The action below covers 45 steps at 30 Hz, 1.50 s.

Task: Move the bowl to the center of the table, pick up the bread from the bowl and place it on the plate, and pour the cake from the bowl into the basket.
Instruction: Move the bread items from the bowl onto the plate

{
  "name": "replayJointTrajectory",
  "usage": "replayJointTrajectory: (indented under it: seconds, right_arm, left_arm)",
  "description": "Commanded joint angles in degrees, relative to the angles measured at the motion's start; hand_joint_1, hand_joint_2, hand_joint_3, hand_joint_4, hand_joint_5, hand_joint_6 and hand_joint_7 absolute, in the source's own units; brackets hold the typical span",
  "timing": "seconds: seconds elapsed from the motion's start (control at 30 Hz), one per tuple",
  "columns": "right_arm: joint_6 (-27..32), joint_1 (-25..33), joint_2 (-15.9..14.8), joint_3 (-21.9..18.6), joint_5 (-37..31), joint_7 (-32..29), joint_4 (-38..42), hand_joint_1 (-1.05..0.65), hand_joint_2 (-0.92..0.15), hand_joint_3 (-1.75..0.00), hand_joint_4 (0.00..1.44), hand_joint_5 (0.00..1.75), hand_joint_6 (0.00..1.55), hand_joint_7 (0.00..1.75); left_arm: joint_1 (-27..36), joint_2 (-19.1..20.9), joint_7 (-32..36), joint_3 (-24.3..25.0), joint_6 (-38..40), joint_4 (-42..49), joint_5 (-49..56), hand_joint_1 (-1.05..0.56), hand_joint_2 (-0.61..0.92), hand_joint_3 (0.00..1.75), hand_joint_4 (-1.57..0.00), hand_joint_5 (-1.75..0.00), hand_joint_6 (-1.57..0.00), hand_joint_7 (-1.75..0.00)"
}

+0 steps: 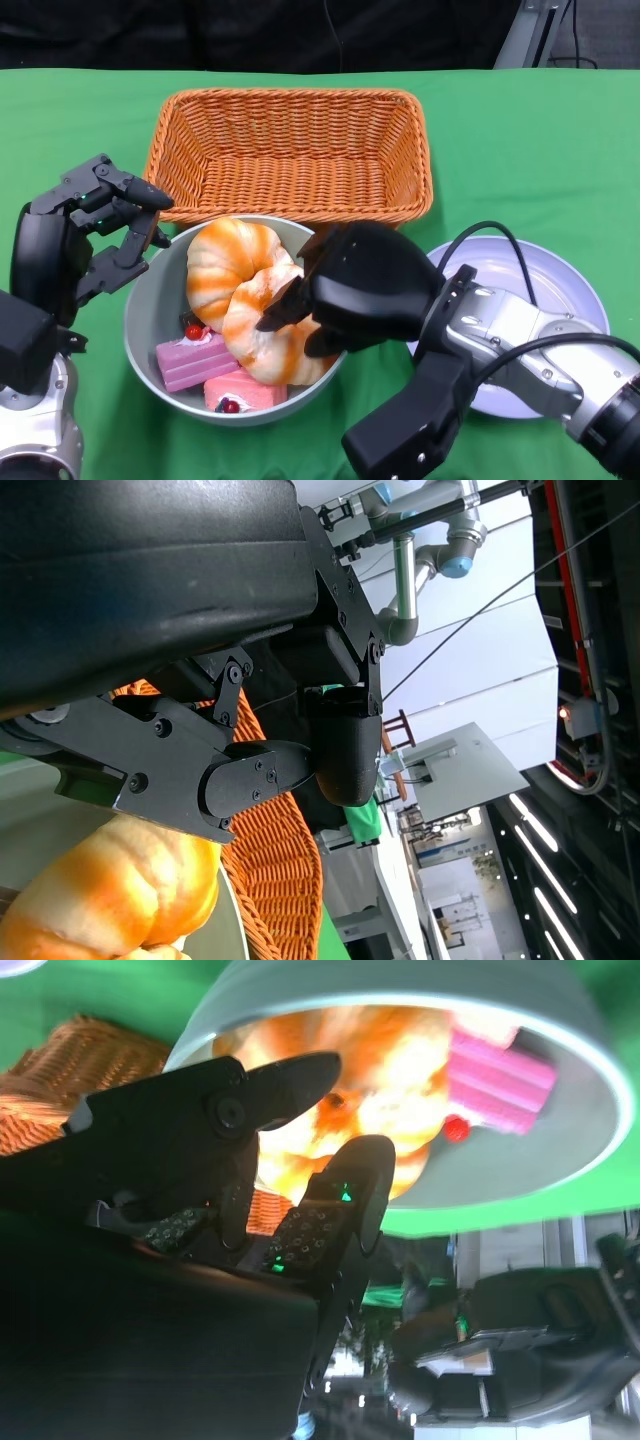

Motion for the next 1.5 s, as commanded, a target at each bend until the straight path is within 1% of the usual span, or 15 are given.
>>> replayJointTrajectory:
  seconds: [0.03,0.17,0.23,0.33,0.5,0.73,0.8,0.97,1.07,1.13,1.37,1.5]
  right_arm:
    - [1.54,1.41,-0.95,-1.11,0.98,3.55,-3.66,-0.65,-0.86,0.0,0.71,0.16,0.68,0.0]
    - [3.01,2.85,-1.19,-1.2,0.97,6.24,-6.38,-0.71,-0.88,-0.01,0.65,0.06,0.6,0.0]
    - [3.0,3.4,-1.22,-1.29,1.07,6.42,-7.06,-0.73,-0.89,-0.01,0.62,0.03,0.57,0.0]
    - [2.94,4.06,-1.17,-1.29,1.21,6.56,-7.6,-0.75,-0.88,0.0,0.59,0.01,0.54,0.0]
    - [2.92,4.3,-0.94,-1.16,1.31,6.81,-7.55,-0.75,-0.87,0.0,0.57,0.0,0.53,0.0]
    - [1.72,3.73,-0.07,-0.93,1.8,5.35,-4.29,-0.72,-0.87,0.0,0.58,0.0,0.53,0.0]
    - [1.17,3.43,0.2,-0.9,2.22,5.2,-2.96,-0.71,-0.87,0.0,0.59,0.01,0.53,0.0]
    - [-0.17,2.32,1.05,-0.63,2.24,4.13,0.95,-0.7,-0.87,0.0,0.63,0.03,0.55,0.01]
    - [-0.75,1.86,1.51,-0.38,2.06,3.38,2.84,-0.69,-0.86,0.0,0.66,0.03,0.58,0.02]
    - [-1.2,1.56,1.96,-0.09,1.96,2.62,4.57,-0.69,-0.85,0.0,0.68,0.04,0.59,0.02]
    - [-1.58,0.63,2.86,1.2,1.14,1.58,8.05,-0.68,-0.84,0.0,0.66,0.01,0.55,0.0]
    - [-1.6,0.33,3.32,1.37,1.62,2.39,8.7,-0.68,-0.85,-0.01,0.64,0.0,0.53,0.0]
  left_arm:
    - [-0.68,1.0,0.46,0.66,-0.51,0.59,-0.25,-0.16,0.83,0.61,-0.79,-1.56,-0.82,-1.13]
    - [-0.61,1.17,0.33,0.97,-0.07,0.07,-0.8,-0.14,0.84,0.61,-0.78,-1.55,-0.82,-1.13]
    - [-0.66,1.34,0.28,1.09,-0.31,0.13,-0.91,-0.13,0.85,0.6,-0.78,-1.54,-0.81,-1.13]
    - [-0.69,1.49,0.14,1.16,-0.42,0.16,-1.06,-0.14,0.85,0.6,-0.78,-1.53,-0.81,-1.12]
    - [-0.48,1.25,0.06,1.25,0.01,-0.22,-1.27,-0.15,0.85,0.58,-0.78,-1.53,-0.81,-1.11]
    - [-0.27,1.7,1.48,1.2,0.39,-0.91,-0.22,-0.13,0.85,0.57,-0.8,-1.53,-0.83,-1.12]
    - [-0.35,1.38,1.06,1.64,0.77,-1.31,-1.27,-0.11,0.84,0.58,-0.8,-1.52,-0.84,-1.12]
    - [-0.29,1.35,2.38,2.23,0.07,-1.45,-0.86,-0.11,0.78,0.69,-0.8,-1.54,-0.84,-1.17]
    - [-0.28,1.23,2.18,2.48,0.2,-1.4,-1.24,-0.11,0.77,0.73,-0.8,-1.54,-0.83,-1.18]
    - [-0.3,1.48,3.33,2.52,-0.51,-0.94,-0.22,-0.12,0.75,0.74,-0.79,-1.54,-0.82,-1.19]
    - [0.08,1.27,4.5,2.41,-0.4,-1.51,0.31,-0.13,0.75,0.76,-0.81,-1.52,-0.82,-1.19]
    - [0.18,1.16,4.5,2.3,-0.83,-1.67,0.39,-0.12,0.74,0.78,-0.81,-1.52,-0.82,-1.19]
